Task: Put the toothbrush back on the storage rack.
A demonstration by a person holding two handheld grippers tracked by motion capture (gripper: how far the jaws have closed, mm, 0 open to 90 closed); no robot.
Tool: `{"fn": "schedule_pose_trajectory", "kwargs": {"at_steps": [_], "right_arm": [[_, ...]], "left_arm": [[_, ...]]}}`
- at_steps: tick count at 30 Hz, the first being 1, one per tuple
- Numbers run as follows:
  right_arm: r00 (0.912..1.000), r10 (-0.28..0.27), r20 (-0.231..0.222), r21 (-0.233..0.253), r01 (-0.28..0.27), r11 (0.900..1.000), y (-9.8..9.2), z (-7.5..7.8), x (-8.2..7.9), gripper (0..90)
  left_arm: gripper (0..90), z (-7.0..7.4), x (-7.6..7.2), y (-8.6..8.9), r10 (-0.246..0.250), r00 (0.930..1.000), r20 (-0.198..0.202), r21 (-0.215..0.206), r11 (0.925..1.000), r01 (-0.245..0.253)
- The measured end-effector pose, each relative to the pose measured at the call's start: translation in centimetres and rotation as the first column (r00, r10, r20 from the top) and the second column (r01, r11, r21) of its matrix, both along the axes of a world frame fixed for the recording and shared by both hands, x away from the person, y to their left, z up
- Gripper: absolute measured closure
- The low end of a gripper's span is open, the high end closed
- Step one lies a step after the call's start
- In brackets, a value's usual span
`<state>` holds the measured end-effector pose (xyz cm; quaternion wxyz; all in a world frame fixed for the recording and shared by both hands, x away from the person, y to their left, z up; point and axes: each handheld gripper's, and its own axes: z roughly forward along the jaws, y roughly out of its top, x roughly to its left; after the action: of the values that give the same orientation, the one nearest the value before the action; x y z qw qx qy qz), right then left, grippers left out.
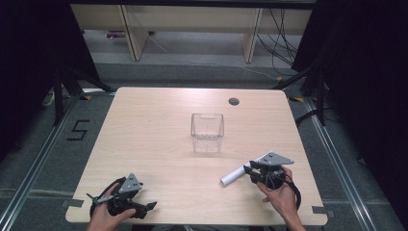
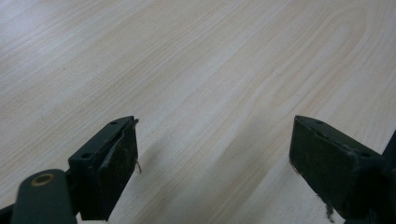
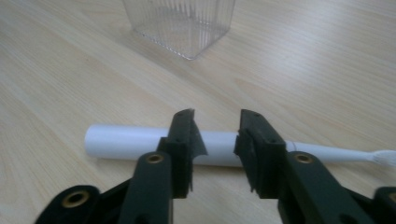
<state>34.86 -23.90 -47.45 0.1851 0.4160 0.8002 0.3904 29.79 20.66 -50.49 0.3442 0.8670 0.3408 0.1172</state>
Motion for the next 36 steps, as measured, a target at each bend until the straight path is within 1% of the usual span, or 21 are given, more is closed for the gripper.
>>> {"fn": "schedule_pose_trajectory", "kwargs": {"at_steps": [2, 3, 4, 6, 7, 9, 11, 12, 13, 14, 15, 16, 18, 19, 22, 25, 27, 29, 32, 34, 36], "right_arm": [[0.9998, 0.017, -0.007, 0.007, -0.017, 1.0, 0.4, -0.1, 0.1, 74.4], [0.9989, 0.043, 0.016, -0.02, -0.043, 0.999, 0.5, -0.1, 0.3, 76.9], [0.9992, 0.041, -0.004, -0.006, -0.041, 0.999, 0.9, -0.2, 0.2, 78.7], [0.9973, 0.074, -0.005, -0.005, -0.074, 0.997, 1.3, -0.2, 0.5, 82.1], [0.9962, 0.087, 0.013, -0.013, -0.087, 0.996, 1.4, -0.3, 0.6, 83.2], [0.9954, 0.095, -0.007, -0.007, -0.096, 0.995, 1.9, -0.2, 0.7, 85.0], [0.9919, 0.127, 0.012, -0.025, -0.126, 0.992, 2.4, -0.3, 0.9, 87.2], [0.9928, 0.12, -0.003, -0.014, -0.12, 0.993, 2.8, -0.3, 0.8, 87.6], [0.9885, 0.15, 0.015, -0.041, -0.15, 0.988, 2.9, -0.4, 1.0, 88.1], [0.9893, 0.146, -0.003, -0.039, -0.146, 0.988, 3.4, -0.3, 0.8, 88.8], [0.986, 0.167, 0.009, -0.043, -0.166, 0.985, 3.7, -0.5, 0.9, 89.7], [0.9846, 0.174, 0.013, -0.047, -0.174, 0.984, 3.9, -0.5, 0.9, 90.0], [0.98, 0.199, -0.009, -0.049, -0.199, 0.979, 4.7, -0.6, 0.9, 90.0], [0.9781, 0.207, -0.017, -0.054, -0.208, 0.977, 4.9, -0.6, 0.9, 90.0], [0.9746, 0.223, -0.018, -0.071, -0.224, 0.972, 5.5, -0.9, 1.0, 90.0], [0.9749, 0.222, -0.021, -0.074, -0.222, 0.972, 5.7, -1.0, 1.1, 90.0], [0.9794, 0.194, -0.057, -0.07, -0.197, 0.978, 5.9, -1.0, 0.8, 90.0], [0.9722, 0.232, -0.027, -0.084, -0.234, 0.969, 6.0, -1.2, 1.1, 90.0], [0.971, 0.236, -0.036, -0.087, -0.239, 0.967, 6.0, -1.3, 1.1, 90.0], [0.9754, 0.214, -0.055, -0.089, -0.218, 0.972, 5.9, -1.3, 0.9, 90.0], [0.9741, 0.22, -0.053, -0.089, -0.224, 0.971, 5.9, -1.3, 1.0, 90.0]], "left_arm": [[15.1, 0.0, 0.0, -0.1, 0.004, 1.0, -0.004, -0.016, 0.9999, -0.004], [15.1, -0.1, 0.1, -0.1, 0.004, 1.0, -0.004, -0.02, 0.9998, -0.004], [15.1, -0.1, 0.1, -0.2, 0.008, 1.0, -0.006, -0.021, 0.9998, -0.008], [15.1, -0.2, 0.2, -0.3, 0.012, 0.9999, -0.011, -0.022, 0.9997, -0.012], [15.1, -0.2, 0.2, -0.3, 0.012, 0.9999, -0.012, -0.018, 0.9998, -0.012], [15.1, -0.2, 0.1, -0.2, 0.009, 0.9999, -0.014, -0.016, 0.9998, -0.009], [15.1, -0.2, 0.0, -0.1, 0.01, 0.9999, -0.009, -0.004, 0.9999, -0.01], [15.1, -0.1, -0.1, -0.1, 0.013, 0.9999, -0.009, -0.006, 0.9999, -0.013], [15.1, -0.1, -0.1, 0.0, 0.013, 0.9999, -0.006, -0.005, 0.9999, -0.013], [15.1, -0.2, -0.3, 0.0, 0.018, 0.9998, -0.008, -0.008, 0.9998, -0.018], [15.1, -0.2, -0.4, 0.0, 0.019, 0.9998, -0.011, -0.02, 0.9996, -0.019], [15.1, -0.2, -0.5, 0.2, 0.016, 0.9998, -0.01, -0.005, 0.9999, -0.016], [15.1, -0.1, -0.4, 0.4, 0.004, 1.0, -0.001, 0.018, 0.9998, -0.004], [15.1, 0.0, -0.5, 0.3, 0.007, 1.0, -0.003, -0.001, 1.0, -0.007], [15.1, -0.1, -0.6, 0.3, 0.008, 1.0, 0.003, 0.008, 0.9999, -0.008], [15.1, -0.1, -0.6, 0.4, 0.001, 1.0, 0.003, 0.017, 0.9999, -0.001], [15.1, 0.0, -0.6, 0.3, 0.005, 1.0, 0.004, 0.014, 0.9999, -0.005], [15.1, 0.0, -0.6, 0.4, 0.003, 1.0, 0.007, 0.02, 0.9998, -0.003], [15.1, 0.0, -0.5, 0.3, 0.002, 1.0, 0.009, 0.018, 0.9998, -0.002], [15.1, 0.0, -0.6, 0.3, -0.002, 1.0, 0.008, 0.02, 0.9998, 0.002], [15.1, -0.1, -0.6, 0.2, 0.002, 1.0, 0.007, 0.014, 0.9999, -0.002]]}}
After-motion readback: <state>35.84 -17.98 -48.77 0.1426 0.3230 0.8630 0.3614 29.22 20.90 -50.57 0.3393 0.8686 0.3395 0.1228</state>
